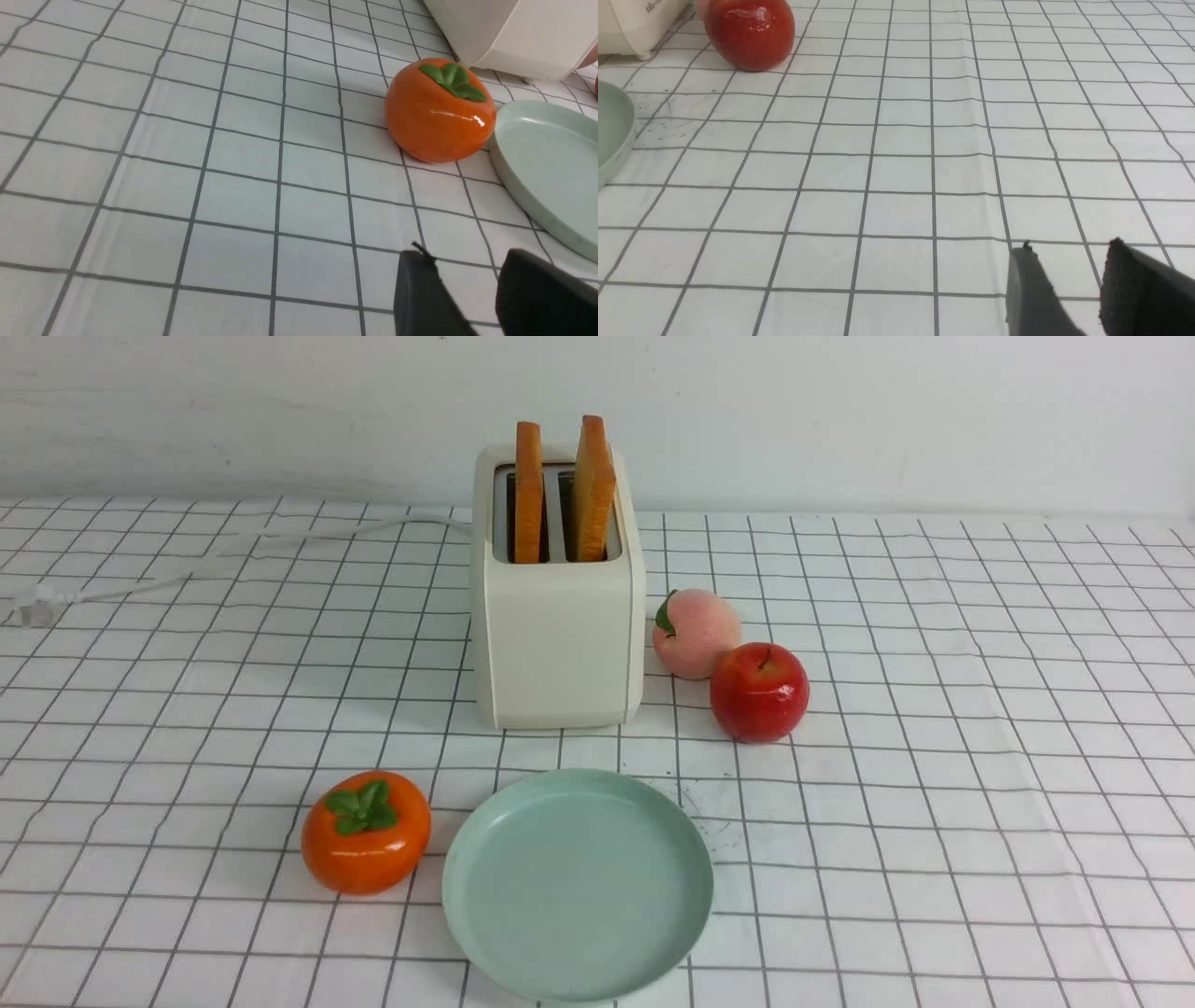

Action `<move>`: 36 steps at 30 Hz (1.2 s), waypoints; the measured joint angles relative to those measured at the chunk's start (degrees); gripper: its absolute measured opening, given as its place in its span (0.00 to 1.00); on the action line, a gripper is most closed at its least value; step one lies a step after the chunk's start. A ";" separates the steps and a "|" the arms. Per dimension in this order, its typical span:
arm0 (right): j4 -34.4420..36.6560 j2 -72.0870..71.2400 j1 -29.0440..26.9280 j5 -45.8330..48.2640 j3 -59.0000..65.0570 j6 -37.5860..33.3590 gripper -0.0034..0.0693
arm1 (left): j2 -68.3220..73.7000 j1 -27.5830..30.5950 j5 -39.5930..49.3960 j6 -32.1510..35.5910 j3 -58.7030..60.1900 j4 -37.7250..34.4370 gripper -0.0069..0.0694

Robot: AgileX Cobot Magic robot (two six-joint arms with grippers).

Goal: Take toasted bread from bread machine on white checkered table place on plate.
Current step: 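Reach for a toast slice standing in the toaster with the left gripper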

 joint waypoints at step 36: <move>0.00 0.00 0.00 0.00 0.00 0.00 0.38 | 8.08 0.00 -9.40 -6.77 -12.01 -30.73 0.19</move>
